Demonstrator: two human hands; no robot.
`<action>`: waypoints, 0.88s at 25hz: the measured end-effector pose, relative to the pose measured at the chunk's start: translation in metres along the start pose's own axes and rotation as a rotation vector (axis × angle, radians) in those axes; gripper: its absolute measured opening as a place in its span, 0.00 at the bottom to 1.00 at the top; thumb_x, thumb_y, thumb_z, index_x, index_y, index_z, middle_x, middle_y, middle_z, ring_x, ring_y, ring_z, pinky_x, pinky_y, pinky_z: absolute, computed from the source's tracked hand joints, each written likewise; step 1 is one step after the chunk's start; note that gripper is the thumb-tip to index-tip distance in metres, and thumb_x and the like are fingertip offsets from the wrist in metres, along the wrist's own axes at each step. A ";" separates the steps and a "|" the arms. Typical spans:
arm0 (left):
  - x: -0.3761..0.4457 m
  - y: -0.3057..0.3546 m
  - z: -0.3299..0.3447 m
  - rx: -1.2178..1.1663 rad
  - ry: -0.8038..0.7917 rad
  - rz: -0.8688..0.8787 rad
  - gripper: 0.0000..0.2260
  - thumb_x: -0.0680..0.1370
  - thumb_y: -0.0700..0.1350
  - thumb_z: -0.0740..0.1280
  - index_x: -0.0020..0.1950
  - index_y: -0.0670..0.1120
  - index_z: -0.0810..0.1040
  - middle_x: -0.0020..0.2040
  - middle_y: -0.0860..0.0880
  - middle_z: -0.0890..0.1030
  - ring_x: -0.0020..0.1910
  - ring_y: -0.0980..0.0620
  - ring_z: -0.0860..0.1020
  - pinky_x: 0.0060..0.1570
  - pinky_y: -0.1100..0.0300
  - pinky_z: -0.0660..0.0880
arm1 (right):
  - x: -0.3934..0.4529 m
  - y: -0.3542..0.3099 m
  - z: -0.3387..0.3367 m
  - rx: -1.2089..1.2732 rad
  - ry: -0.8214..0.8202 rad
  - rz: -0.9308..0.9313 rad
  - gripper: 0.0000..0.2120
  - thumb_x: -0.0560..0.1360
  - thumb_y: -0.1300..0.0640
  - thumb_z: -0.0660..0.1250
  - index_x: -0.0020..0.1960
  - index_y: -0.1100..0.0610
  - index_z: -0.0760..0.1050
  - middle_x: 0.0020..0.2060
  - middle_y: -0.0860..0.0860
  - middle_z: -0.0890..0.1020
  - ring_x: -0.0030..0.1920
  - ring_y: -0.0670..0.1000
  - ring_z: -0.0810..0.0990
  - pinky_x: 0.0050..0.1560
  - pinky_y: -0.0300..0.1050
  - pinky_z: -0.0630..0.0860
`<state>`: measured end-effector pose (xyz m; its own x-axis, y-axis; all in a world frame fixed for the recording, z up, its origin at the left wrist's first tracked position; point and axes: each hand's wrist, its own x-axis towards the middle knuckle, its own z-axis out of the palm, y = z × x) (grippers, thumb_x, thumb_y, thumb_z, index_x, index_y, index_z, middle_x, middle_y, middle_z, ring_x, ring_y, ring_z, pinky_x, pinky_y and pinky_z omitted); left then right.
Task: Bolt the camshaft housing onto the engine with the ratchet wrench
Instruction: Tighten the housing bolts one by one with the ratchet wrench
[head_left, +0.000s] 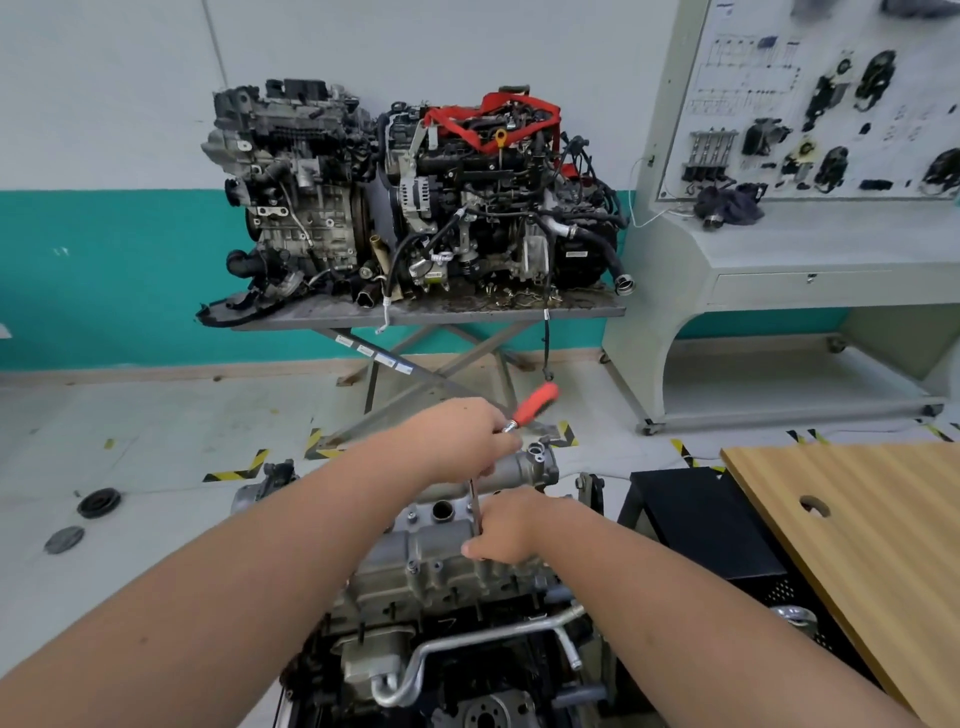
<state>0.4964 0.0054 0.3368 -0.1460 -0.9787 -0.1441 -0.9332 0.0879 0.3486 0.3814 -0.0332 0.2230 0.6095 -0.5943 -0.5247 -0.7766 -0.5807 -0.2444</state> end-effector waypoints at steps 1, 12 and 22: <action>0.000 0.003 0.001 0.162 0.007 0.058 0.16 0.83 0.55 0.58 0.37 0.52 0.70 0.34 0.53 0.76 0.29 0.56 0.74 0.32 0.58 0.68 | 0.001 0.000 -0.002 0.011 -0.010 0.002 0.17 0.78 0.44 0.61 0.47 0.53 0.84 0.40 0.46 0.86 0.45 0.49 0.84 0.54 0.49 0.79; -0.005 -0.025 0.111 -0.711 0.794 0.285 0.16 0.81 0.61 0.56 0.50 0.52 0.78 0.68 0.53 0.73 0.64 0.56 0.75 0.63 0.60 0.72 | 0.017 -0.007 -0.007 0.402 0.064 0.124 0.19 0.82 0.58 0.56 0.71 0.64 0.69 0.68 0.61 0.74 0.62 0.61 0.76 0.63 0.58 0.72; -0.006 -0.017 0.050 -1.514 0.243 -0.382 0.09 0.82 0.48 0.60 0.45 0.45 0.72 0.31 0.47 0.80 0.34 0.46 0.83 0.41 0.55 0.78 | 0.012 -0.013 -0.012 0.032 -0.008 0.167 0.09 0.74 0.53 0.59 0.40 0.55 0.75 0.39 0.53 0.80 0.40 0.54 0.79 0.47 0.50 0.78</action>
<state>0.4962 0.0187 0.2855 0.2043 -0.9172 -0.3419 0.2996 -0.2739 0.9139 0.4007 -0.0392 0.2300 0.4705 -0.6767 -0.5663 -0.8717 -0.4560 -0.1793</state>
